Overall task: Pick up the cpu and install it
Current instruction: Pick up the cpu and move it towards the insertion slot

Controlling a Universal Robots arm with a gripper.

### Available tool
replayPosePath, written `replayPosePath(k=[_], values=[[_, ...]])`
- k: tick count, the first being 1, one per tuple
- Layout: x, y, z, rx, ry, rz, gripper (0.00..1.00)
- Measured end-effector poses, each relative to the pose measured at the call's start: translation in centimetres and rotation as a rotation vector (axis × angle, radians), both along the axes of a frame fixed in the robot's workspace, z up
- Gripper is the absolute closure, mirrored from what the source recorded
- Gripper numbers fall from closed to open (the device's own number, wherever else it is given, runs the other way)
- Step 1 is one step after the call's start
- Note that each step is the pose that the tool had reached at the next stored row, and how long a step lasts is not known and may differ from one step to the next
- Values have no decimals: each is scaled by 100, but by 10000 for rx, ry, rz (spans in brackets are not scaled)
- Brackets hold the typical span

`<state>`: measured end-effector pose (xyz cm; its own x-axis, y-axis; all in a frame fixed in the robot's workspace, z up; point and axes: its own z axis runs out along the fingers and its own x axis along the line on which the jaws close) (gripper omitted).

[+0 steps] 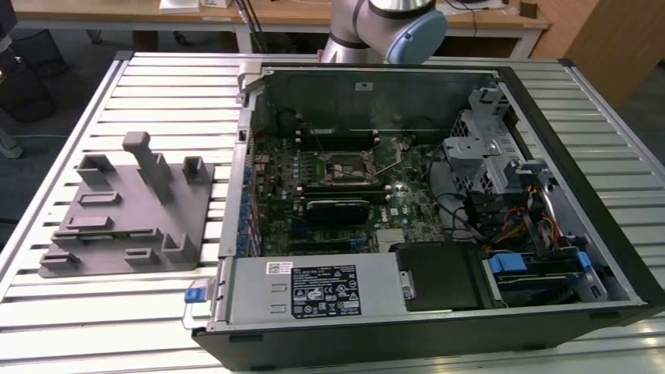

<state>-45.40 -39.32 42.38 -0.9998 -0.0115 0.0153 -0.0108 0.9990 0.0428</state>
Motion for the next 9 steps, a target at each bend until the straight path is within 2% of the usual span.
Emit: replayPosePath(k=[9], values=[[52,0,0,0,0,1,47]])
